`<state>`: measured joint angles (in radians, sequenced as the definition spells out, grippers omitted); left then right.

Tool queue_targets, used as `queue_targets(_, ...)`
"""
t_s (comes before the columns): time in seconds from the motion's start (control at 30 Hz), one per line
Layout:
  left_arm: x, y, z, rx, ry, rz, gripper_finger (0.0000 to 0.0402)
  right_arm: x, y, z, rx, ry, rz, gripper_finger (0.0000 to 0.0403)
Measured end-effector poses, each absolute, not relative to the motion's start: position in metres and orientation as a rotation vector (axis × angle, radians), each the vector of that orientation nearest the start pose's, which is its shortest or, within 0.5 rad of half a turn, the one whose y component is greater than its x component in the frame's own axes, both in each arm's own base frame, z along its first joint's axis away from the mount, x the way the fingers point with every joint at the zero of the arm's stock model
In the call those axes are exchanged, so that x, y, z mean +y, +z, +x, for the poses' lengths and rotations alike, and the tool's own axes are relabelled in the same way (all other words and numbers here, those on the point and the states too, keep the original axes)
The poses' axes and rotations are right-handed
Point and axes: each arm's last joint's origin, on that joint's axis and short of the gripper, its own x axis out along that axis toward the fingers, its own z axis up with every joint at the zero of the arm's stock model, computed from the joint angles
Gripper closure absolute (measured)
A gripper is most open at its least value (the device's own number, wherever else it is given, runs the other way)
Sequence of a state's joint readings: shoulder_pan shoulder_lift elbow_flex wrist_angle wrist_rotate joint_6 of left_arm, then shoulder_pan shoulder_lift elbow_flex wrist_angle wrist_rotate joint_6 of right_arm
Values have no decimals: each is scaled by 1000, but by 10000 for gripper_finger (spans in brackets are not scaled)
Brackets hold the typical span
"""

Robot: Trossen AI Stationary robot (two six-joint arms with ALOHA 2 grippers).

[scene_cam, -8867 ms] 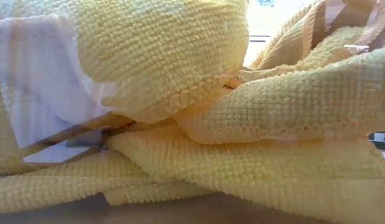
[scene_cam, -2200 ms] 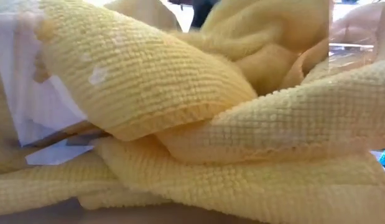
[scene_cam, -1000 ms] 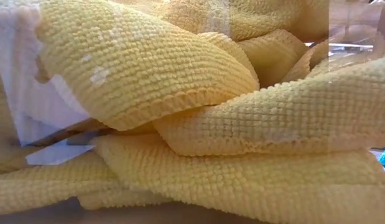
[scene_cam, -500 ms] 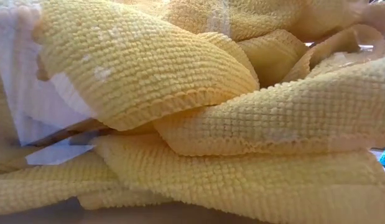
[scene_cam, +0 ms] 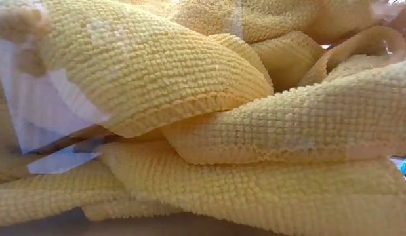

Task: Sort microfiber towel by color & place in baskets
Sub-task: Put the yellow towel into the bottom transparent bin

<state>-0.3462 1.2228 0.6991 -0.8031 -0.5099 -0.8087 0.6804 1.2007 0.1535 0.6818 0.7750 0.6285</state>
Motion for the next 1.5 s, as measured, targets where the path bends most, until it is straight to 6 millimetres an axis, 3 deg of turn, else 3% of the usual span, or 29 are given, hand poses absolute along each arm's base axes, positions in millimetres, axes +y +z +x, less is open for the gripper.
queue_targets(0.37,-29,178,197,1168,625,-204,305,99,136,154,232,-174,382,286)
queue_targets(0.73,-21,124,186,1187,592,-298,305,99,136,154,233,-166,385,286)
queue_targets(0.83,-20,120,184,1175,604,-315,321,99,136,154,233,-166,385,286)
queue_targets(0.9,-21,121,183,1178,596,-317,354,99,136,154,233,-166,385,286)
queue_targets(0.97,-23,125,185,1169,568,-302,387,99,136,154,233,-166,385,286)
queue_targets(1.1,-30,142,191,1176,532,-279,397,99,136,154,233,-166,385,286)
queue_targets(1.27,-45,187,205,1165,514,-216,400,99,136,154,235,-166,384,286)
queue_targets(1.5,-76,265,217,1033,455,-122,401,99,136,154,237,-167,381,286)
